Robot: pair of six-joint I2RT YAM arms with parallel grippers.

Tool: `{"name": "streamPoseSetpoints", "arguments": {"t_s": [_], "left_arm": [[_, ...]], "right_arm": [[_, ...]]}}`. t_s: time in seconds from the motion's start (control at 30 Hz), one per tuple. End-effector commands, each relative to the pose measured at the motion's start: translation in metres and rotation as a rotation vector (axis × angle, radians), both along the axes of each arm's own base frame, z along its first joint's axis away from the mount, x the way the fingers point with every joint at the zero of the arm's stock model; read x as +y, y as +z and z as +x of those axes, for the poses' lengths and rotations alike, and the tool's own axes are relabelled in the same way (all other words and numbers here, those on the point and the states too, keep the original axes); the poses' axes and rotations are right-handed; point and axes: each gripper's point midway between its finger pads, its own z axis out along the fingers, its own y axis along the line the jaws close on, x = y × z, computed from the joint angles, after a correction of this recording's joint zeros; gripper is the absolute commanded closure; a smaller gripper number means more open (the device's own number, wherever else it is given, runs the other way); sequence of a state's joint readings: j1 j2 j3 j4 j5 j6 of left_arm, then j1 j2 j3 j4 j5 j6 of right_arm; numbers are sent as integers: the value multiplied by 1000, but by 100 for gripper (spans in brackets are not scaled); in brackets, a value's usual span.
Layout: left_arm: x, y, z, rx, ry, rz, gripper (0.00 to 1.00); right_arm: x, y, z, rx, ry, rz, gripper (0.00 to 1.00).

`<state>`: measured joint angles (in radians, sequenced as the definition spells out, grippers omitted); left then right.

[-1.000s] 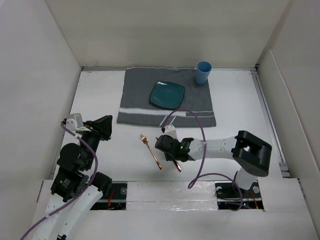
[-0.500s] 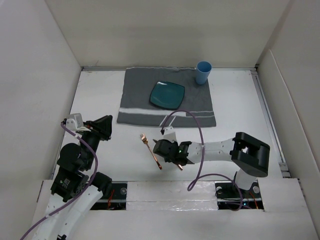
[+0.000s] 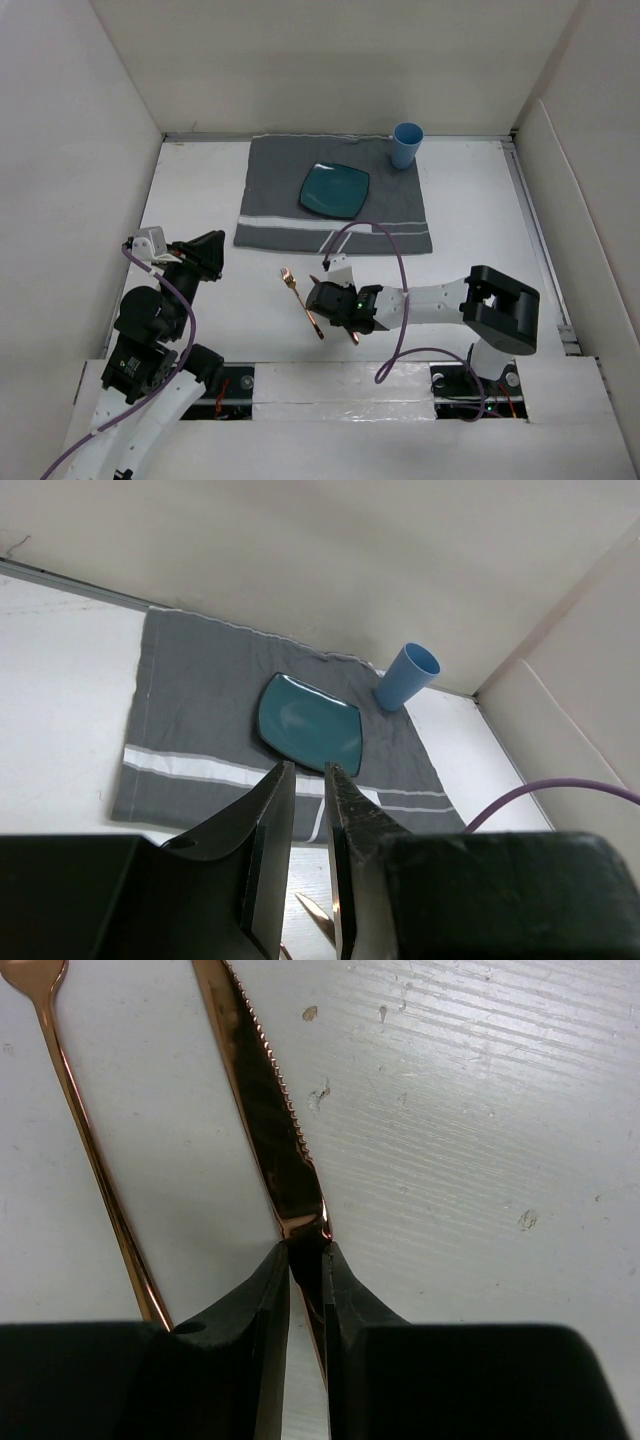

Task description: Set the dinner table for one person

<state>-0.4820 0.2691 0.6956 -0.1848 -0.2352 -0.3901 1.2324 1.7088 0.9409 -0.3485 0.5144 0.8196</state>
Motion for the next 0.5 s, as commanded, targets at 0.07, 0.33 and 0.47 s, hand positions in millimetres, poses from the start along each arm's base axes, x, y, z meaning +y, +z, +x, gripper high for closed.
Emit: {"name": "streamPoseSetpoints", "arguments": {"t_s": [0.07,0.33,0.47], "left_arm": [[2,15,-2,-43,0,-6,84],[2,16,-3,-47,-1,-8,84],[1,16,-3,-48,-6,-8,84]], "right_arm": [[-49,-29,-24,89,-13,-194,100],[-41,30,-5,-14,-30,-46,100],[-47,47,8,-38,-48,-10,100]]}}
